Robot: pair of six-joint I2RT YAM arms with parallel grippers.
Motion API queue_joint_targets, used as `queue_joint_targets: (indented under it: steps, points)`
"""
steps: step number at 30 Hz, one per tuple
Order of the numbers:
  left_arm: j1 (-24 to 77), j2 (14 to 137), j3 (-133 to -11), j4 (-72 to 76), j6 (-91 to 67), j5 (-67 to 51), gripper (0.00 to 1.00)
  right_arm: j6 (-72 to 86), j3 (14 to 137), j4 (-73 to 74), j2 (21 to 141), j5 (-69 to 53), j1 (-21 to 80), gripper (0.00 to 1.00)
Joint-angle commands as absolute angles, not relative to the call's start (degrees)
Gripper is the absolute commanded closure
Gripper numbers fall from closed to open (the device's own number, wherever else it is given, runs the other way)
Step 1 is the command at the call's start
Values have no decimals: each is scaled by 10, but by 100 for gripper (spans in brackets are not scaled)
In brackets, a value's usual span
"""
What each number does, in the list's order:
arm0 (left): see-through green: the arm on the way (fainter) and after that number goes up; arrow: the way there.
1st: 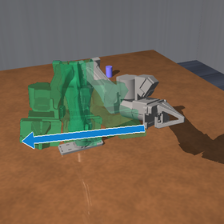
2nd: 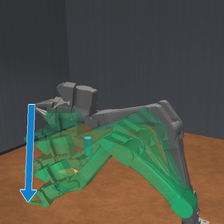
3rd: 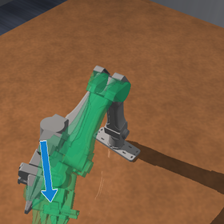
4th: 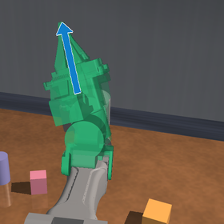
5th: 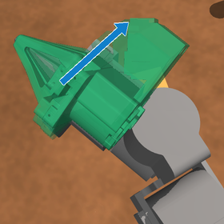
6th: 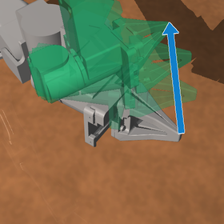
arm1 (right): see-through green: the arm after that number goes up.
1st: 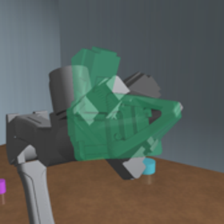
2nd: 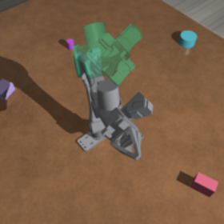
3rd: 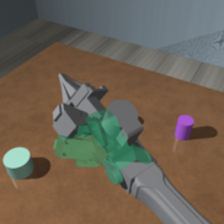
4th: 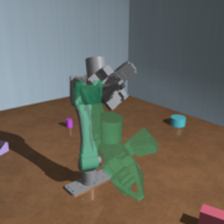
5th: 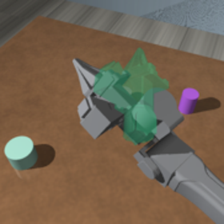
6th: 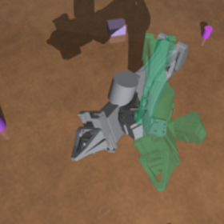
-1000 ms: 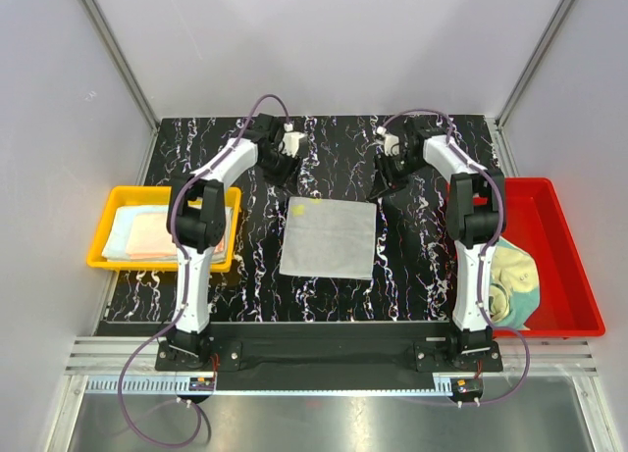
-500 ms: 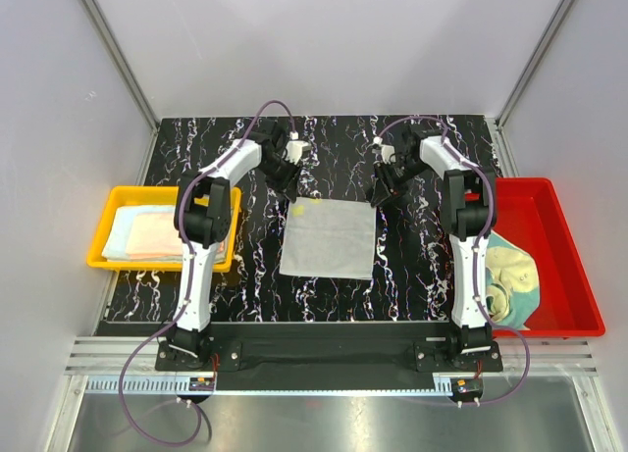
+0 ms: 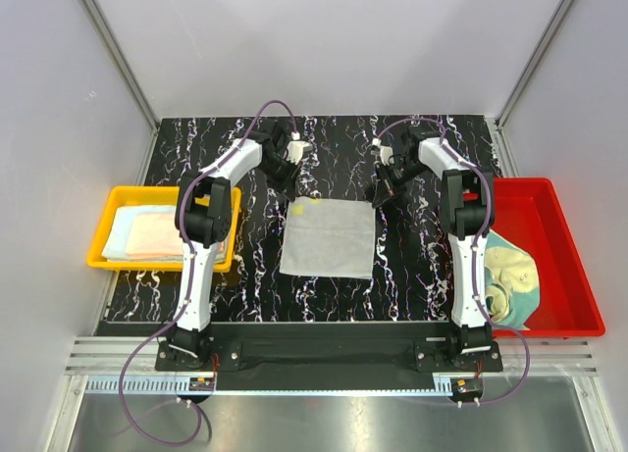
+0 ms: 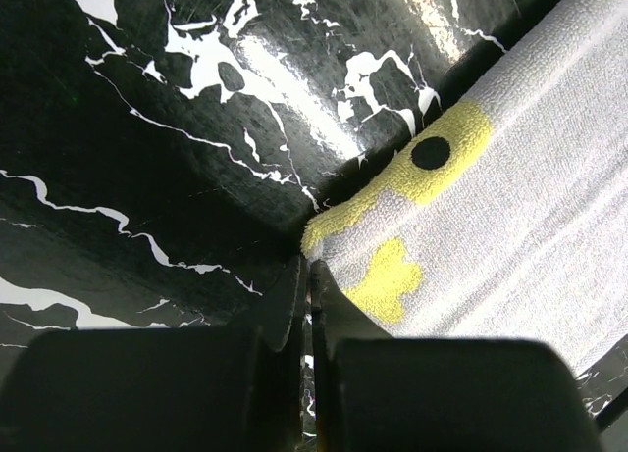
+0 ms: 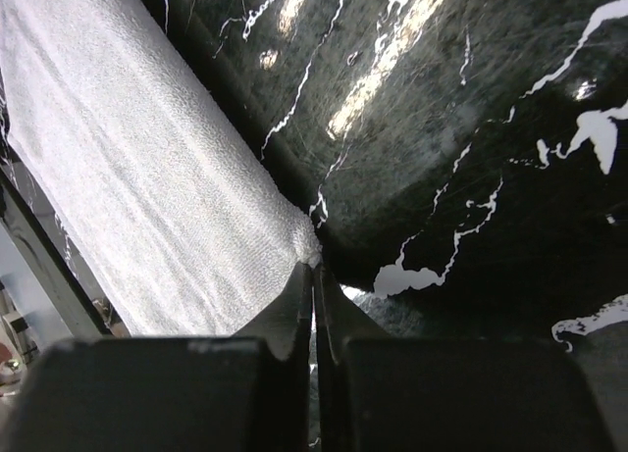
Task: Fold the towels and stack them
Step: Fold the towel
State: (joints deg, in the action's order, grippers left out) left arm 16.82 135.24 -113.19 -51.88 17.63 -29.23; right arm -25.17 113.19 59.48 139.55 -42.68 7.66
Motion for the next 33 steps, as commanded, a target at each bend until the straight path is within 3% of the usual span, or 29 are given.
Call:
queue_joint_targets:
  steps: [1, 16, 33]
  points:
    - [165, 1349, -1157, -520, 187, -314, 100, -265, 1120, 554, 1375, -435, 76, 100]
    - [165, 1226, -1075, -454, 186, -253, 100, -285, 1021, 414, 1247, -401, 76, 100]
    - [166, 1129, -991, -425, 172, -260, 100, -262, 854, 280, 1086, -366, 91, 100]
